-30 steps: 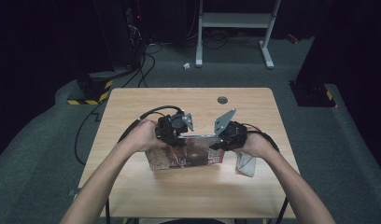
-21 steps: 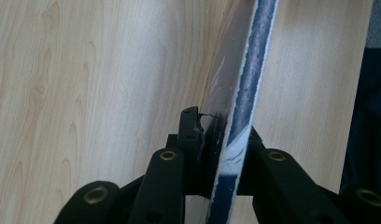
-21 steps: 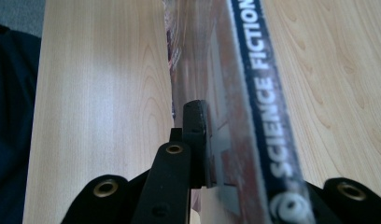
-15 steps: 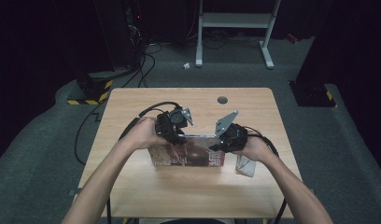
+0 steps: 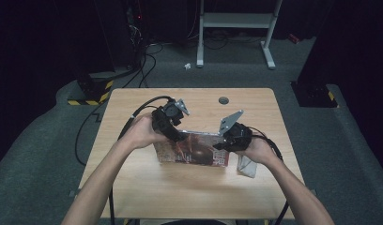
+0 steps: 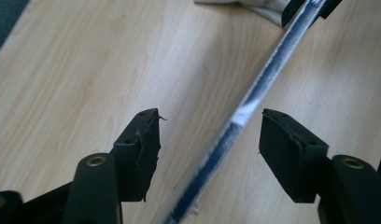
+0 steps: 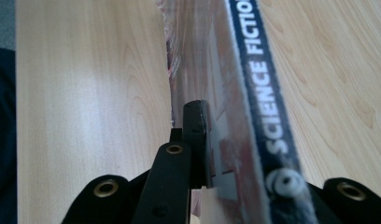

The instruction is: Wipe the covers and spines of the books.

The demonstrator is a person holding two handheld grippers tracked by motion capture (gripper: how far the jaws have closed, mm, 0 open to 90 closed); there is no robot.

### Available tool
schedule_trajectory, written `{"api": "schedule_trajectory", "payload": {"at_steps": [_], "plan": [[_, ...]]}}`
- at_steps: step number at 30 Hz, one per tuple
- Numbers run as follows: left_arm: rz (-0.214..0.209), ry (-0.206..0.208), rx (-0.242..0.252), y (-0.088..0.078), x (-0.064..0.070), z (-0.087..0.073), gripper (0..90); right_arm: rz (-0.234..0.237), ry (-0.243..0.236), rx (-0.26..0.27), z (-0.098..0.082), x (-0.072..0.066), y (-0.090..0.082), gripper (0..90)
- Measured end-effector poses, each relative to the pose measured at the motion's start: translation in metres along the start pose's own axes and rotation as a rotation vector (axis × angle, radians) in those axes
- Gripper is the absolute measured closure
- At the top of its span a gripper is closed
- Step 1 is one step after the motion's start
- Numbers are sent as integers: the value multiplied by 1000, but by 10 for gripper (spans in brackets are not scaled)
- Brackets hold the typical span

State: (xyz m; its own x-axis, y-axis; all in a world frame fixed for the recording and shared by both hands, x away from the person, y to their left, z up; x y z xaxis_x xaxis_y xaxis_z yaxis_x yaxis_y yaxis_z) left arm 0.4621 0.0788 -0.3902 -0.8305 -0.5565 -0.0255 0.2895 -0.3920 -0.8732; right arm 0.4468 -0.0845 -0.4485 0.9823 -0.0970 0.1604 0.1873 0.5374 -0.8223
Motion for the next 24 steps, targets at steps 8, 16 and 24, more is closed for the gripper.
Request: {"api": "schedule_trajectory", "payload": {"at_steps": [8,16,24], "plan": [[50,-140,74,-12,-15,8,357,-59,113,27,-6,7,-1,839],[70,-331,115,-21,-31,11,340,-110,199,17,-10,11,-2,838],[112,-561,106,-21,-55,5,343,-152,285,14,-9,12,0,839]]}}
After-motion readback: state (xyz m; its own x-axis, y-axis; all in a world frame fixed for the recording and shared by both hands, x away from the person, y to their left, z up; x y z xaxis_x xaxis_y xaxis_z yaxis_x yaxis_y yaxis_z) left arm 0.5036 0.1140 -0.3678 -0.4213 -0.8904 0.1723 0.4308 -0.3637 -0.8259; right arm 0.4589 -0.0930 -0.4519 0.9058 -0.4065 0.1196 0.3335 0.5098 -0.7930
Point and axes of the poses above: each handheld gripper's, and its own axes: y roughly forward along the jaws, z roughly out of its top, x roughly to its right, the point moved 9 cm from there along y, roughly forward along the jaws, and after that the axes turned 9 degrees about -y, right-handed, at the moved point
